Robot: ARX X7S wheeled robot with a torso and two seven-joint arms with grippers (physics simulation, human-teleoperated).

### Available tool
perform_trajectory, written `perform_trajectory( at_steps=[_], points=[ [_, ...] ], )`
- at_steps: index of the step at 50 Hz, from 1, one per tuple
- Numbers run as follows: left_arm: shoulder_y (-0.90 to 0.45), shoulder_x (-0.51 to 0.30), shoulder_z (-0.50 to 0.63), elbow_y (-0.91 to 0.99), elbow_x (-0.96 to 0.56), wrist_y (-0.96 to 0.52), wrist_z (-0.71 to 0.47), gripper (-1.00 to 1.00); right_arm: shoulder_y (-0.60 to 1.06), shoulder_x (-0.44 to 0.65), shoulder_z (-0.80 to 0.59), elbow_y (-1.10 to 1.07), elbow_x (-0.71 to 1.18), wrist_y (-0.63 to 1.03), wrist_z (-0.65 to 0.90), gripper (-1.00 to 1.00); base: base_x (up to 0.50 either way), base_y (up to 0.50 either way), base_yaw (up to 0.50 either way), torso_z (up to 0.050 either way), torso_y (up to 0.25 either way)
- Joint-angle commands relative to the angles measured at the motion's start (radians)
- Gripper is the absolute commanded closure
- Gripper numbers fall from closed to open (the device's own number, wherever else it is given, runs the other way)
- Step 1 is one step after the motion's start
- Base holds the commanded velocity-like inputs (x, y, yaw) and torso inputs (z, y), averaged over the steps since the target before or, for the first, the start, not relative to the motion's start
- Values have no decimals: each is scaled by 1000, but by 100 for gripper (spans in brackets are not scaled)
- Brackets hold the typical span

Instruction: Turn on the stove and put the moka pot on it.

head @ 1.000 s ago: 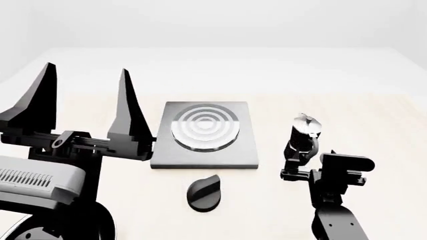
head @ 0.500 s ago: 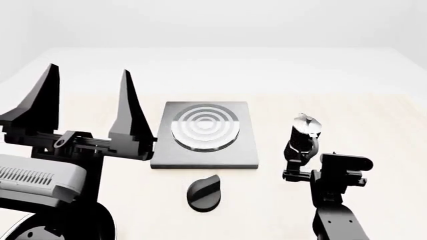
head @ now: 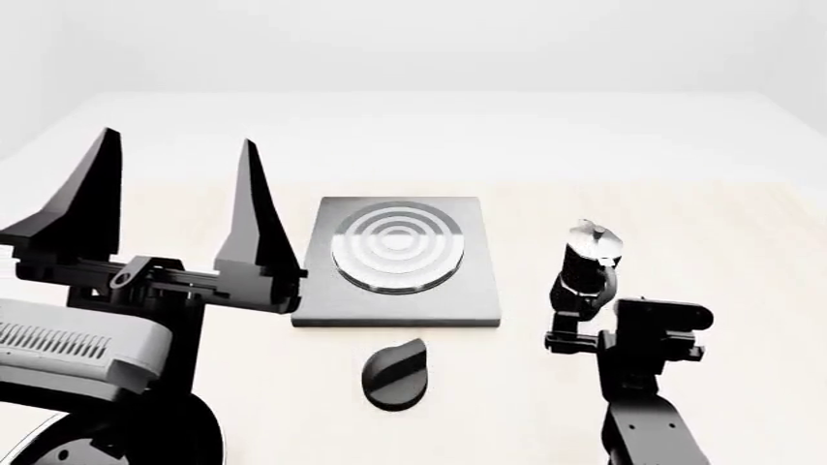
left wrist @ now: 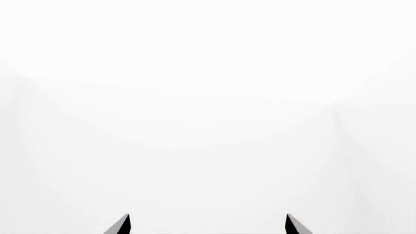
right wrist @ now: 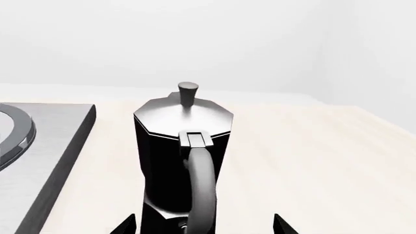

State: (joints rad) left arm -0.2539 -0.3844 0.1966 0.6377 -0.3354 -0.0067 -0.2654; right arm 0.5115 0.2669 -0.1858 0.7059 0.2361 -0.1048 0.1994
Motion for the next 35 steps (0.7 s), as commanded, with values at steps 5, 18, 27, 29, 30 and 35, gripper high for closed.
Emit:
perform_trajectory(
  at_steps=[5,18,27,29,30,35],
  points=[
    [1,-3,5,-3,-6,1,-2,-100,22,-2,-9,20,-5,0,-1,-100,0,0,0,0,0],
    [2,-9,5,5,-10,-1,-7,-100,55,-5,-11,83,-8,-18,-5,-100,0,0,0,0,0],
    [-5,-11,7,3,-15,-6,-8,-100,90,-13,-19,143,-17,-38,-13,-100,0,0,0,0,0],
    [-5,-11,7,3,-17,-5,-8,-100,91,-12,-19,140,-16,-31,-10,-100,0,0,0,0,0],
    [2,-11,8,1,-13,2,-7,-100,95,-14,-19,153,-17,-40,-12,-100,0,0,0,0,0],
    [0,-12,9,-2,-16,1,-8,-100,98,-17,-22,159,-18,-44,-14,-100,0,0,0,0,0]
  ],
)
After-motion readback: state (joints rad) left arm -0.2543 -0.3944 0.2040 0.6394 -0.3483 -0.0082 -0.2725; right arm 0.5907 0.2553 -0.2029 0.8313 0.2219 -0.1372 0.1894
